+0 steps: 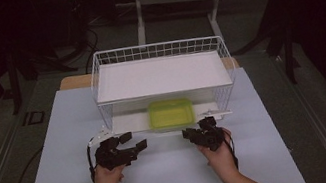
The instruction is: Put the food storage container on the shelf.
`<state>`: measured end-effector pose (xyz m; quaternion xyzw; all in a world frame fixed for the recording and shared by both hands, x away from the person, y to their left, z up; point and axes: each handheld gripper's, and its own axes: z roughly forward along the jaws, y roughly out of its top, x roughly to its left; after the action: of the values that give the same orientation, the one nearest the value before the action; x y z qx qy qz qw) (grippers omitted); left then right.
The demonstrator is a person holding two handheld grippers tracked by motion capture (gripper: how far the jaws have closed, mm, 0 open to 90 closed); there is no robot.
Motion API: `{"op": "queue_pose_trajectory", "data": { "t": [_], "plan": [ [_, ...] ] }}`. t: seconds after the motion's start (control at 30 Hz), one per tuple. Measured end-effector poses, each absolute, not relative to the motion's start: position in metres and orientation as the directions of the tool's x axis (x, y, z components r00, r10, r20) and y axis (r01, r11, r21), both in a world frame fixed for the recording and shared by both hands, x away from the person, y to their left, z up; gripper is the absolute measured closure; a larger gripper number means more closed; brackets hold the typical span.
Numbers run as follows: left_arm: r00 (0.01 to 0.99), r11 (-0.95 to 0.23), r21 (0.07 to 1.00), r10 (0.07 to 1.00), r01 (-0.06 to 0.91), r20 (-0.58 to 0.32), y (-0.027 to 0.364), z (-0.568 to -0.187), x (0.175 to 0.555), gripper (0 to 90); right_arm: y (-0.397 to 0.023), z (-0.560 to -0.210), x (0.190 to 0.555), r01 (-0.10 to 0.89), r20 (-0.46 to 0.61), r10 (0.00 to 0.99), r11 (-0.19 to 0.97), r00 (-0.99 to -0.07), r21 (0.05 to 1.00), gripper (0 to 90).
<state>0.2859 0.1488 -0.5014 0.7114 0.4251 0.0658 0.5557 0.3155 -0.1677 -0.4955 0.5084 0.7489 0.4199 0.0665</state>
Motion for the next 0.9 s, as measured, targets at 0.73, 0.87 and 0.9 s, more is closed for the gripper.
{"op": "queue_pose_trajectory", "data": {
  "t": [0.73, 0.87, 0.9],
  "plan": [
    [0.64, -0.052, 0.898, 0.719, 0.437, -0.27, 0.149, -0.51, 0.281, 0.2, -0.129, -0.523, 0.355, 0.701, 0.273, 0.837, 0.172, -0.475, 0.693, 89.8],
    [0.64, -0.053, 0.899, 0.721, 0.435, -0.267, 0.149, -0.511, 0.281, 0.2, -0.124, -0.523, 0.361, 0.698, 0.273, 0.84, 0.164, -0.469, 0.697, 89.8],
    [0.64, -0.055, 0.9, 0.722, 0.432, -0.263, 0.149, -0.511, 0.281, 0.2, -0.123, -0.524, 0.364, 0.699, 0.275, 0.838, 0.165, -0.472, 0.696, 89.8]
  ]
}}
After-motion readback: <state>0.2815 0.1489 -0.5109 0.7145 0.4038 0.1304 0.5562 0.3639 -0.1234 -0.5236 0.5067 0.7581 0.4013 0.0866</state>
